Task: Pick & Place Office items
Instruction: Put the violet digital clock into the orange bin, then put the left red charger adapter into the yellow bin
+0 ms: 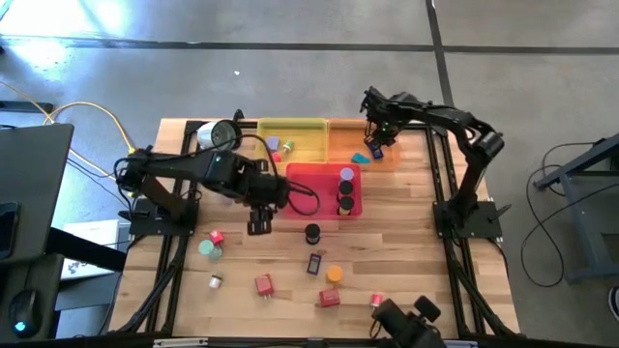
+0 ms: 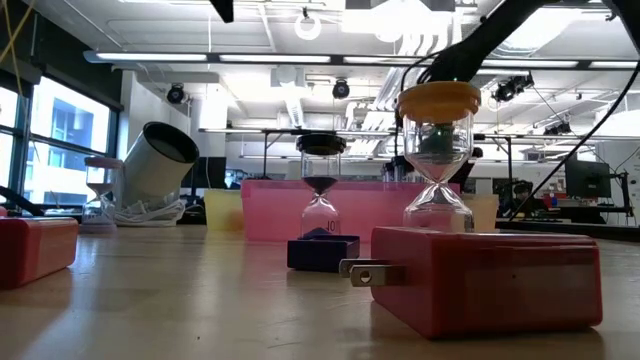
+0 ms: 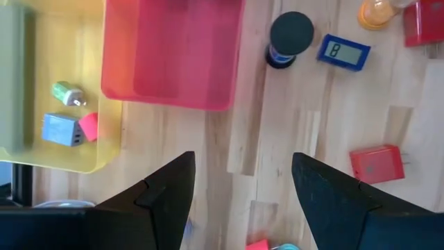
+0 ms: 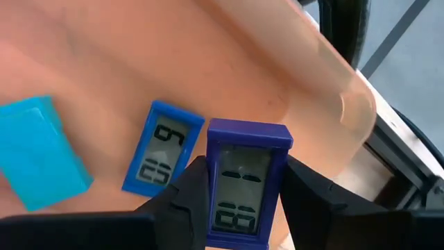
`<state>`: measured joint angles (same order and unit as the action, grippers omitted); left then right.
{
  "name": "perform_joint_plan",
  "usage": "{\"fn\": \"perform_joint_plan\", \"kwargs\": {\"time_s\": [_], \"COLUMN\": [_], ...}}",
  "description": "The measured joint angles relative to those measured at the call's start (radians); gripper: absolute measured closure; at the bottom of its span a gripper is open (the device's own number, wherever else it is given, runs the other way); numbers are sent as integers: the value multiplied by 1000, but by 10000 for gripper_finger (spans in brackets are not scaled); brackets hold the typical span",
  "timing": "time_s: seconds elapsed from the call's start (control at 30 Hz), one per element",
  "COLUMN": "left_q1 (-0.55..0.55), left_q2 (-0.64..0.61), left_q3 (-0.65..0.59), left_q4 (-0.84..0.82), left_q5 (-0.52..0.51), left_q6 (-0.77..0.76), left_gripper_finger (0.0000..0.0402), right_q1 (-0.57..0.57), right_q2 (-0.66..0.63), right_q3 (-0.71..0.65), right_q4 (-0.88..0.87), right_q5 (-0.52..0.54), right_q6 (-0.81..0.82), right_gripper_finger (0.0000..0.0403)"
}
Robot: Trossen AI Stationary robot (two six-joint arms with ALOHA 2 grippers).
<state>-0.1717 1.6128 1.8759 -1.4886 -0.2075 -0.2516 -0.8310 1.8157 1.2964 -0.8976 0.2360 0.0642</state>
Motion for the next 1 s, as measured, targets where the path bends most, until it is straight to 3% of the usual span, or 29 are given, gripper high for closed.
{"fn": "perform_joint_plan", "kwargs": {"time_s": [0.33, 0.53, 0.67, 1.0], "left_q1": [63, 67, 67, 63], "left_q2": [0, 0, 0, 0], "left_q3": [0, 0, 0, 0], "left_q4": [0, 0, 0, 0], "left_q5": [55, 60, 60, 73], "left_q6": [61, 64, 63, 36], "left_gripper_finger": [170, 170, 170, 170], "right_q1": [17, 26, 26, 26], "right_q2": [47, 52, 52, -1], "right_q3": [0, 0, 0, -1], "right_q4": [22, 61, 81, 79], "right_q5": [27, 27, 33, -13], "right_q6": [-6, -5, -5, 43], "right_gripper_finger": [270, 187, 157, 158]}}
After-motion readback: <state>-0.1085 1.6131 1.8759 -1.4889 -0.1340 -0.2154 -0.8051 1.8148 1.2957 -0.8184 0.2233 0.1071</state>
